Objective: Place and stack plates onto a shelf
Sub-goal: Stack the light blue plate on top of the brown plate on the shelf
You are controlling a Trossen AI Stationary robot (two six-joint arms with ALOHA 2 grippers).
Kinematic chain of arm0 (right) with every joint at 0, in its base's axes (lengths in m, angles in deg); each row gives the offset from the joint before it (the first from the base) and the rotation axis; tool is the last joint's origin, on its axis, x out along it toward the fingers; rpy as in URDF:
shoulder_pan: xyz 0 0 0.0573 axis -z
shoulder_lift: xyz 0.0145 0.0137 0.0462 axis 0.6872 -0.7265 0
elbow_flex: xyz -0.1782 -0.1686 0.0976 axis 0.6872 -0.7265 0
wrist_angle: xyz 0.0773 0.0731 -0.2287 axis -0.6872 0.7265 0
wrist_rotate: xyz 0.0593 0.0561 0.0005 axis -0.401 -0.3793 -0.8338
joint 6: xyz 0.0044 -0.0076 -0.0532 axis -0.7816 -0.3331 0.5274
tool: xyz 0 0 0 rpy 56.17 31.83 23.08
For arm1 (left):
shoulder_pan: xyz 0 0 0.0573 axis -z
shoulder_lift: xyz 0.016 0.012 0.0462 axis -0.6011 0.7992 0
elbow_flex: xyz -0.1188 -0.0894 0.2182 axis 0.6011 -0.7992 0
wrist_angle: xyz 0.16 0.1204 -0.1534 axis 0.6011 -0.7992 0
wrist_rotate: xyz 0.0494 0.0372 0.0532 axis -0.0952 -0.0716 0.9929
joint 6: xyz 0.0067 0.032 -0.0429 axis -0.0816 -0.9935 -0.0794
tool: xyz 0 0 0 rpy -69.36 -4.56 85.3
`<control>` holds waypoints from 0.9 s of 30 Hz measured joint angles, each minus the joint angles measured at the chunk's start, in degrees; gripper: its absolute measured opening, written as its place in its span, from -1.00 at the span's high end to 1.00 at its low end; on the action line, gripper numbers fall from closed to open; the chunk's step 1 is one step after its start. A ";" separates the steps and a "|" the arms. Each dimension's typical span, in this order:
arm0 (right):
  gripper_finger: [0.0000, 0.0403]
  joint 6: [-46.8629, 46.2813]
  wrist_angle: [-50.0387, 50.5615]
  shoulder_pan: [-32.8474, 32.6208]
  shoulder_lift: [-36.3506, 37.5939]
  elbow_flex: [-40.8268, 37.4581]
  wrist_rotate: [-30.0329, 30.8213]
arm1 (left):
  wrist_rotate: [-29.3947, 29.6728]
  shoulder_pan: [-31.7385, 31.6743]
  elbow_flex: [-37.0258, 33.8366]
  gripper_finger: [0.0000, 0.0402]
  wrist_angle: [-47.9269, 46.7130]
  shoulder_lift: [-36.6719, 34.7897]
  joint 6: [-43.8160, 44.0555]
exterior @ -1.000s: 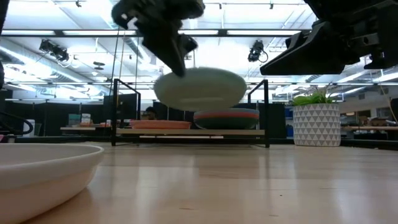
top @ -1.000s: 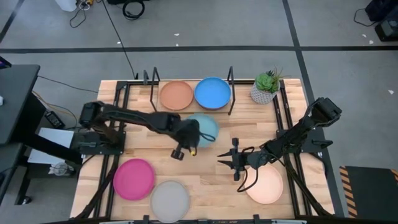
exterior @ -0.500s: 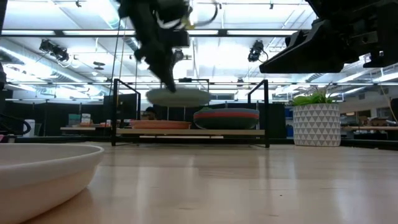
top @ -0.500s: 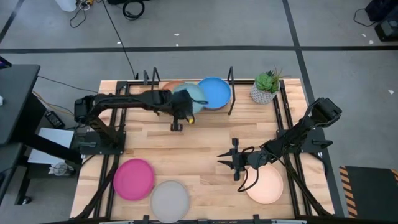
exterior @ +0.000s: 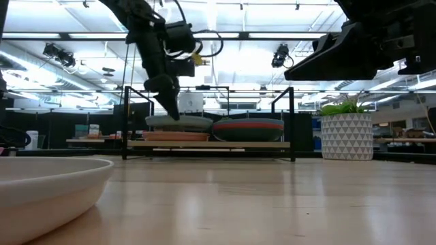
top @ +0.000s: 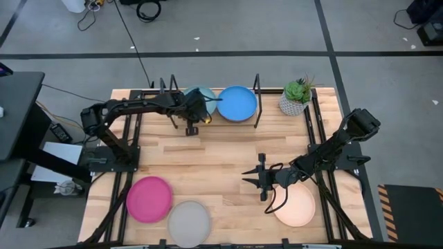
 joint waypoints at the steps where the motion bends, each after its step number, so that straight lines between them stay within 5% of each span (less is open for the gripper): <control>1: 0.51 0.02 0.00 0.00 0.00 0.00 0.00 | -0.06 -0.26 -0.61 0.95 0.16 0.00 0.17; 8: 0.51 0.11 -0.03 0.00 0.00 0.00 -0.01 | -0.05 -0.57 -3.66 0.94 3.46 0.02 1.50; 19: 0.51 0.46 -0.09 0.36 0.00 0.00 -0.07 | 2.17 -0.11 -3.64 0.34 9.05 0.01 2.79; 27: 0.51 1.02 -0.09 0.50 0.00 0.00 -0.10 | 2.13 2.83 -1.00 0.26 5.68 -4.62 3.15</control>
